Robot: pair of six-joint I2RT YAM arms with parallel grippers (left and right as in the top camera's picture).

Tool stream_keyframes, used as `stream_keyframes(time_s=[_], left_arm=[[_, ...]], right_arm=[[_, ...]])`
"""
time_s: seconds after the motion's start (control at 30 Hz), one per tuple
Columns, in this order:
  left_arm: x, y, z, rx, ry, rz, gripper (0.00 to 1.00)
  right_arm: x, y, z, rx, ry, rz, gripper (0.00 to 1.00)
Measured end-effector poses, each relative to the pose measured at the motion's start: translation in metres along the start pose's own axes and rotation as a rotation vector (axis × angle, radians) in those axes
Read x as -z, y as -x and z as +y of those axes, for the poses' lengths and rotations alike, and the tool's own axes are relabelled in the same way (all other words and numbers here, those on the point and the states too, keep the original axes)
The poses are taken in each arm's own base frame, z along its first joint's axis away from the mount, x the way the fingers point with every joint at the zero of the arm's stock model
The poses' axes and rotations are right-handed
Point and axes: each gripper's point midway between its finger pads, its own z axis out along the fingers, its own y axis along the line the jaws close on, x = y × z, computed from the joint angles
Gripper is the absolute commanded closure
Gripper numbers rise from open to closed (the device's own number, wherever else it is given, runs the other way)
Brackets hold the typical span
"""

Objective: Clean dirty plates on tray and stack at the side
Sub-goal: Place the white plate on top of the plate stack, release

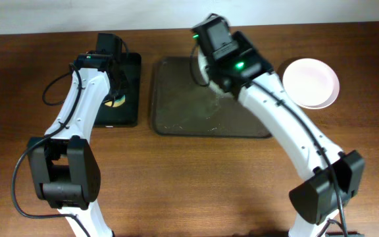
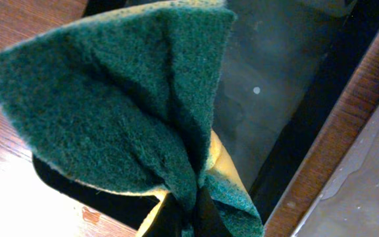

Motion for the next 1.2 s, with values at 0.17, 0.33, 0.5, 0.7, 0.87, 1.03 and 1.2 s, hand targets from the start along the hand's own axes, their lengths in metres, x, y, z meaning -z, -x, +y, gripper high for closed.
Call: stream_keyframes(time_s=[0.17,0.33,0.5,0.7,0.87,1.03,1.2], left_arm=[[0.000,0.000,0.000,0.000,0.000,-0.001,1.00],[0.000,0.000,0.000,0.000,-0.001,0.000,1.00],[0.000,0.000,0.000,0.000,-0.001,-0.001,1.00],[0.000,0.000,0.000,0.000,-0.002,0.000,1.00],[0.000,0.000,0.000,0.000,-0.002,0.000,1.00],[0.000,0.000,-0.001,0.000,-0.003,0.000,1.00],[0.000,0.005,-0.003,0.005,-0.012,-0.018,1.00]], right_arm=[[-0.041,-0.038,-0.025,-0.396,0.181,0.087,0.96],[-0.078,-0.110,-0.084,-0.799,0.201,0.251,0.96],[-0.102,-0.192,-0.156,-1.145,0.179,0.327,0.96],[-0.128,-0.259,-0.188,-1.265,0.130,0.327,0.96],[-0.164,-0.281,-0.160,-1.254,0.154,0.286,0.93],[-0.182,-0.303,-0.120,-1.251,0.194,0.314,0.61],[-0.182,-0.306,-0.110,-1.251,0.220,0.328,0.41]])
